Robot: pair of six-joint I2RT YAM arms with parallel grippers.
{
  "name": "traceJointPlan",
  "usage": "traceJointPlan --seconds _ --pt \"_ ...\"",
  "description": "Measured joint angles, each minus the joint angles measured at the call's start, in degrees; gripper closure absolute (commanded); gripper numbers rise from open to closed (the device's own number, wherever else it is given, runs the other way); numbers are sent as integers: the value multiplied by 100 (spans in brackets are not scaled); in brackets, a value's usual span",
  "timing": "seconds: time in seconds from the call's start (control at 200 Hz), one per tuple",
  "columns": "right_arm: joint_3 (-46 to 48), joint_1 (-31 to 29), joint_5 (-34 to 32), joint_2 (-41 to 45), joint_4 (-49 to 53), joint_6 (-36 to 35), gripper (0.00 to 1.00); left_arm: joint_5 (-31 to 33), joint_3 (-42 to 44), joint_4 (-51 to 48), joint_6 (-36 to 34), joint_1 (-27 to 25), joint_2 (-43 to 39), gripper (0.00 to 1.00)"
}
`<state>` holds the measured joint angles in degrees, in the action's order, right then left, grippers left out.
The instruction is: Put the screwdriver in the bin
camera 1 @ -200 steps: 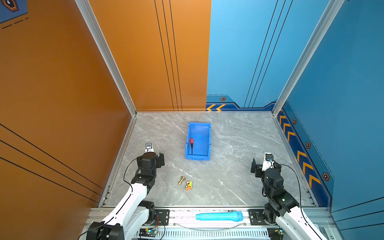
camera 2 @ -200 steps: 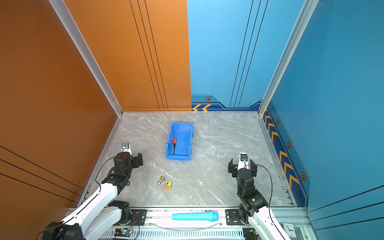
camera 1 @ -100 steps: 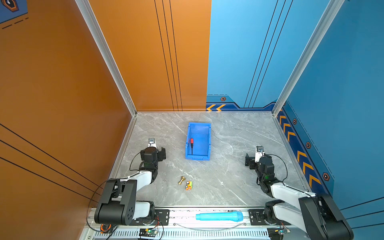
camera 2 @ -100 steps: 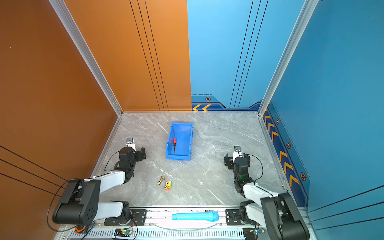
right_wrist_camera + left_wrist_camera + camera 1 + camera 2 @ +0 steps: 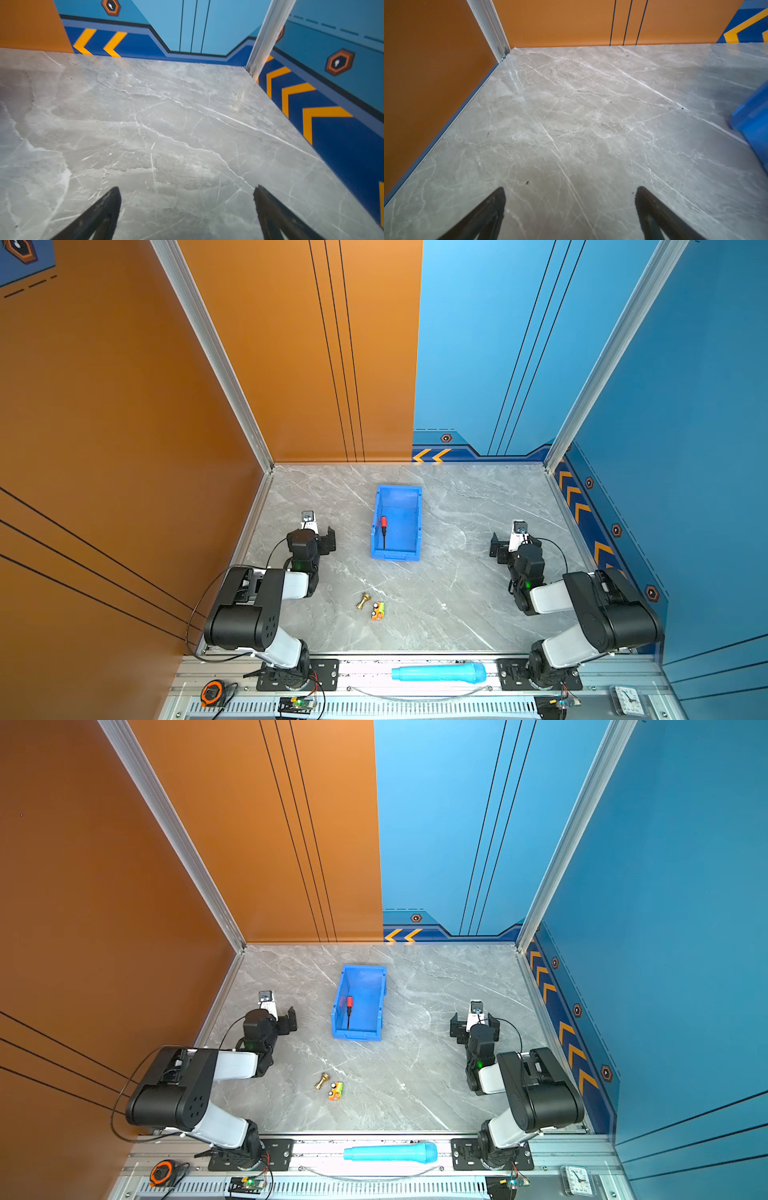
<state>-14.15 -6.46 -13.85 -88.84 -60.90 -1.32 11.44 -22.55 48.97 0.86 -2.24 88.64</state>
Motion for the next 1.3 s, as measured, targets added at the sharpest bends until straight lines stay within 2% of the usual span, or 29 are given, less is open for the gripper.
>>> traceJointPlan --seconds 0.185,1.297 --pt "-634 363 15 0 396 341 0 -24 2 129 -2 0 11 2" --pt "-643 380 17 0 647 481 0 -24 2 269 -68 -7 24 2"
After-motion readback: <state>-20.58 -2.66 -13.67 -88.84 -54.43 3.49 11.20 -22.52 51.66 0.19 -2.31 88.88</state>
